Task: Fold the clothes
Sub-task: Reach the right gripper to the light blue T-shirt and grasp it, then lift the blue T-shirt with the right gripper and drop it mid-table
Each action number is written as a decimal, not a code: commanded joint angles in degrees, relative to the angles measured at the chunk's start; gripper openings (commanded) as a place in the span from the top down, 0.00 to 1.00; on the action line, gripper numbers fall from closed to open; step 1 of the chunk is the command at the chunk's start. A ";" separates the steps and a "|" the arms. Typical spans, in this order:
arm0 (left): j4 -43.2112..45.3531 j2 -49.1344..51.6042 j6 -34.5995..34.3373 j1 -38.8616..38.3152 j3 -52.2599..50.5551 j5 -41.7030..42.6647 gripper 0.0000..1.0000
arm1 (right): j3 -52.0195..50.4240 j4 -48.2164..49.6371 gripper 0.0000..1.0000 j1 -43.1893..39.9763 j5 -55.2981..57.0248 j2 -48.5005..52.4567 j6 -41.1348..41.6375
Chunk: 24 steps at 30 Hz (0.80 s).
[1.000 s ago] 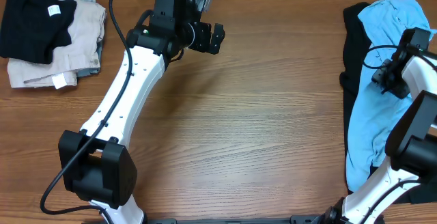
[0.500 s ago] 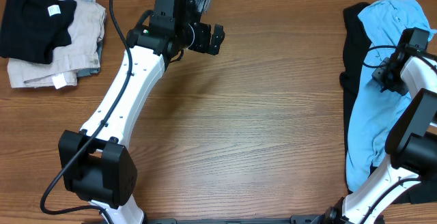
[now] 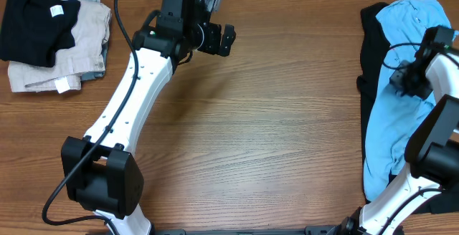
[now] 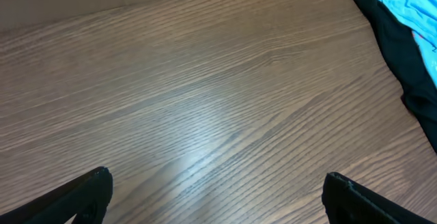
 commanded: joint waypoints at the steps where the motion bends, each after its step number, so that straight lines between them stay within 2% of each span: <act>1: 0.22 0.74 0.20 1.29 3.02 0.26 0.00 | 7.58 -5.07 0.96 0.00 -8.44 -7.52 -0.31; 7: -2.10 0.61 0.22 3.26 7.45 0.24 0.00 | 16.96 -17.40 0.96 2.95 -17.73 -11.93 -3.56; 12: -6.03 0.44 0.22 6.36 13.25 0.04 0.00 | 23.80 -25.53 0.96 11.21 -21.70 -13.18 -3.76; 20: -14.12 0.42 0.66 14.84 22.47 0.04 0.00 | 26.36 -27.17 0.96 39.82 -24.57 -12.90 -3.06; 24: -17.18 0.39 4.83 19.08 24.30 -0.24 0.00 | 26.36 -23.47 0.96 53.96 -24.61 -12.87 -1.22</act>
